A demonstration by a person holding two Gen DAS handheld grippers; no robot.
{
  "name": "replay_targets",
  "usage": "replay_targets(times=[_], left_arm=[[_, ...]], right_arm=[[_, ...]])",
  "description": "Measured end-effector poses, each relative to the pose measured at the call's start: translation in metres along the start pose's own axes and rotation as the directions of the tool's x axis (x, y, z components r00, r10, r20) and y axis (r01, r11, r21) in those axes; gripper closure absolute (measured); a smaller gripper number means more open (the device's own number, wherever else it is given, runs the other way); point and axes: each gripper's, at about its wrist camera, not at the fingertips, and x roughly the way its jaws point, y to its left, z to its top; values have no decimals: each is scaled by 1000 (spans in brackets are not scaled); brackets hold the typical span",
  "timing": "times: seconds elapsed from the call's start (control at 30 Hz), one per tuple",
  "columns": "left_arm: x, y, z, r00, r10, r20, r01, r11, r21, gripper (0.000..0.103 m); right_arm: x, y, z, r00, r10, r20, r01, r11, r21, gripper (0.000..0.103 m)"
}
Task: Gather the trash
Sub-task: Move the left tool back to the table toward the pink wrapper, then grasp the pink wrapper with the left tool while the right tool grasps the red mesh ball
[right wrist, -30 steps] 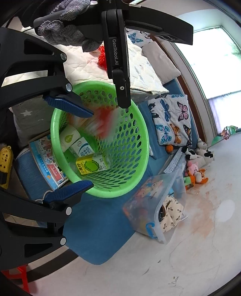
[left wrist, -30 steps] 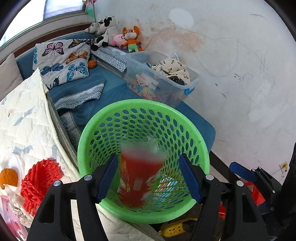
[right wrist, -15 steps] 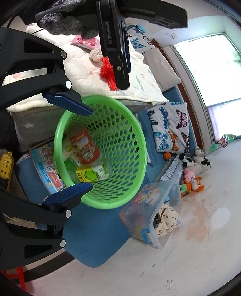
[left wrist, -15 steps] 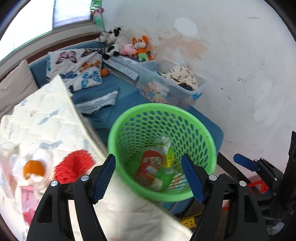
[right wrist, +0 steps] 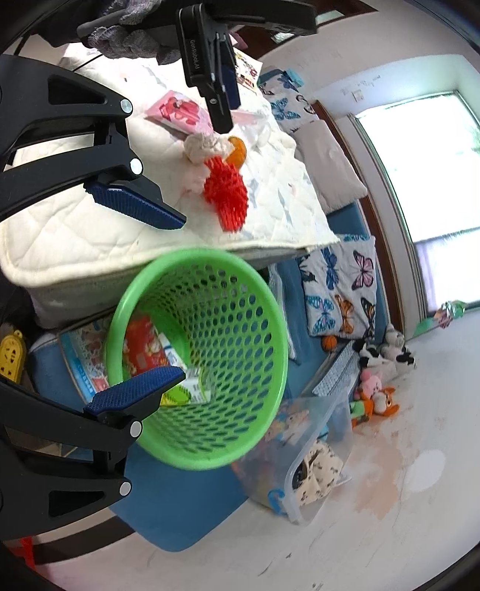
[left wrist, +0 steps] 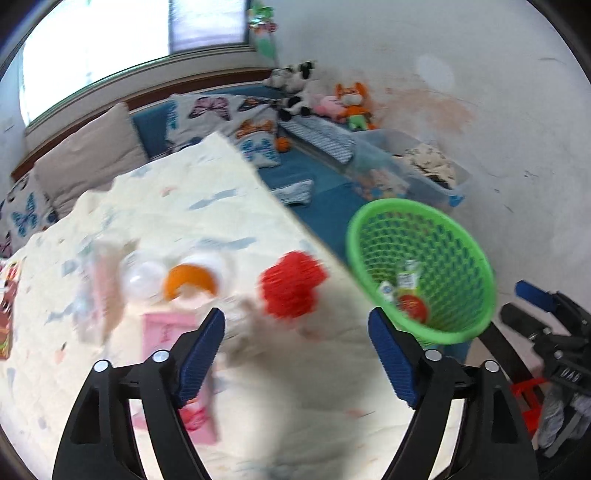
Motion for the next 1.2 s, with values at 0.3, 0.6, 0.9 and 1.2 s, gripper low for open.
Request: replay_targets(times=[0.3,0.6,0.9,1.2], left_arm=[[9,59,-30,994,99,-47,-102,993,-67,20],[38,86,-48,983,133,-126,-144,986,-88,16],[58,91,-50,980,126,-154,-142,985,-95,19],[54,99,-55,984,82,-156,-102,987,-125,52]], right_arm=[[14,30,2,999,38,-21,-39,998,-41,26],[34,57,1,996,64,-65,-69,994,-83,25],[53,78,0,991,85,-100,-96,990,-107,25],[71,101,0,985,116,-130,-133,983,-129,25]])
